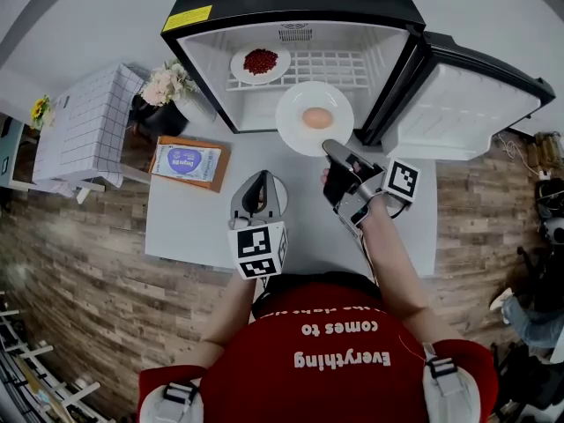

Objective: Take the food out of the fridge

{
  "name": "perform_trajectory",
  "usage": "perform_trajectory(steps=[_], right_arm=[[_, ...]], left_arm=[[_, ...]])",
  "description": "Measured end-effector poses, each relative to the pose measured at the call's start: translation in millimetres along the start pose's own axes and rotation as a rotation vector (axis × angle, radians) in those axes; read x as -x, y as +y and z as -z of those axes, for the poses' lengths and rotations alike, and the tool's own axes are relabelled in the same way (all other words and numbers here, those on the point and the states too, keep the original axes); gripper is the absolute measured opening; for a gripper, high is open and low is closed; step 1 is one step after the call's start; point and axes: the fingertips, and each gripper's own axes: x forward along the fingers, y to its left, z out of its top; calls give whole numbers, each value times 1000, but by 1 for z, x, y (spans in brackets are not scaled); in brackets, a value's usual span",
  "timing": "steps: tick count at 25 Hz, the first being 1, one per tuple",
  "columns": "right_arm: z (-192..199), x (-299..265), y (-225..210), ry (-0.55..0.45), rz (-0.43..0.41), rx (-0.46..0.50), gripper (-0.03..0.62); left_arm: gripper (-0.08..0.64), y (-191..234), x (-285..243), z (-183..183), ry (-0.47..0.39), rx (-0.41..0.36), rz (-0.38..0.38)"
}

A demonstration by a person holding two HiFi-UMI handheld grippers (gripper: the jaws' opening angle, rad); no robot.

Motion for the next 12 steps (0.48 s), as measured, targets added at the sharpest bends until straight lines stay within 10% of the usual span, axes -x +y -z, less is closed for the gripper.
perform_trajectory(steps=[12], right_arm=[[47, 68, -50, 63, 91, -16, 29]], left_arm=[[8, 0, 17, 1, -17, -15, 31]])
